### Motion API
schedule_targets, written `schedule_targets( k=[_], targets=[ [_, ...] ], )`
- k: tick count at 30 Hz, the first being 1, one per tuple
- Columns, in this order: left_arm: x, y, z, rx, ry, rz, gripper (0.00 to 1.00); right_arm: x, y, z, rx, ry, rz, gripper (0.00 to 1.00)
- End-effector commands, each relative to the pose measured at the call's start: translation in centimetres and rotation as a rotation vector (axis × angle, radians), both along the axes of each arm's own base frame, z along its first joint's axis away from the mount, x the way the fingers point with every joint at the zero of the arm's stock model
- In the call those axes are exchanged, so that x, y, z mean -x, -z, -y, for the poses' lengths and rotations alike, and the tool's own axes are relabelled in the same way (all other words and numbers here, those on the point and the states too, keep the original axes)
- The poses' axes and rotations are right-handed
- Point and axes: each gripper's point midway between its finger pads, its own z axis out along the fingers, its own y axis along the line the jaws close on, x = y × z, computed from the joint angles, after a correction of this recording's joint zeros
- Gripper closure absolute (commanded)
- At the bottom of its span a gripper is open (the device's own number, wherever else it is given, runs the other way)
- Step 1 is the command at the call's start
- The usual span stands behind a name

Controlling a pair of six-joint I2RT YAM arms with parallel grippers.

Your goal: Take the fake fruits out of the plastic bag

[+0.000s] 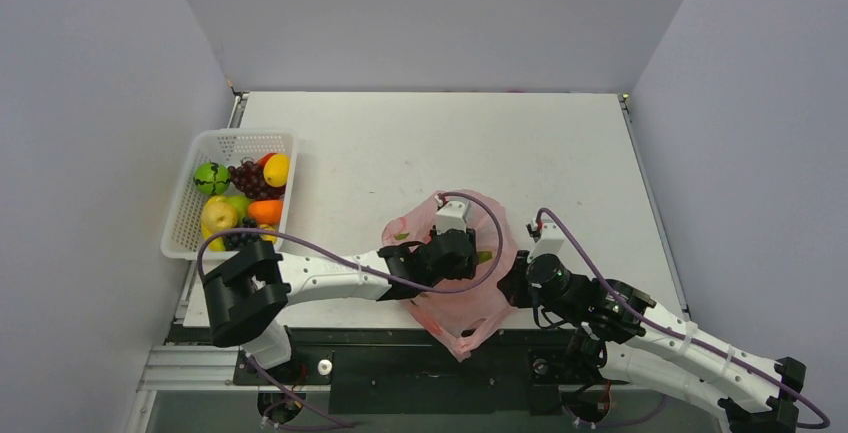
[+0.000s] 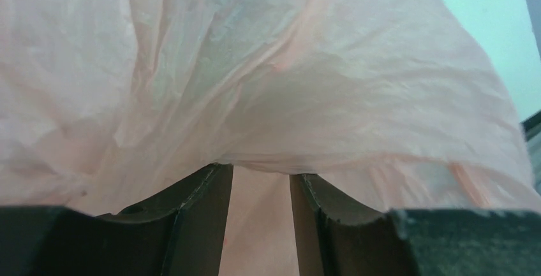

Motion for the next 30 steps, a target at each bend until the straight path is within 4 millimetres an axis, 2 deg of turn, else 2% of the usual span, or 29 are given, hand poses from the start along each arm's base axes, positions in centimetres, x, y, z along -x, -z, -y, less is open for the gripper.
schedule_targets(
  k=[1,5,12,19,22,24,26,29,30],
  targets=[
    [-2.7,-0.9,1.3,0.082,-0.081,-0.024,0.63,-0.8,-0.9,-0.5,-0.018,0.007,0.047,1.00],
    [-4.2,-0.2,1.4,0.016,-0.119,0.018,0.50,-0.8,-0.8,-0.4,-0.013,0.007,0.049,1.00],
    [-5.7,3.7,0.2,-0.183,-0.167,0.043,0.31,-0.9,-0.5,-0.3,0.000,0.008,0.051,1.00],
    [-6.4,7.7,-0.5,-0.333,-0.178,0.045,0.23,-0.9,-0.1,-0.3,0.016,0.007,0.048,1.00],
    [-6.1,8.9,-0.2,-0.351,-0.150,0.017,0.26,-0.9,0.0,-0.3,0.021,0.004,0.045,1.00],
    [-5.8,9.2,0.0,-0.345,-0.127,0.003,0.31,-1.0,0.0,-0.3,0.023,0.004,0.045,1.00],
    [-5.5,9.1,0.3,-0.328,-0.100,0.000,0.38,-1.0,0.1,-0.3,0.024,0.005,0.045,1.00],
    [-5.1,7.8,0.8,-0.292,-0.050,0.014,0.55,-1.0,0.0,-0.4,0.021,0.005,0.046,1.00],
    [-4.9,7.5,1.1,-0.280,-0.024,0.008,0.57,-1.1,0.0,-0.4,0.020,0.006,0.047,1.00]
  ],
)
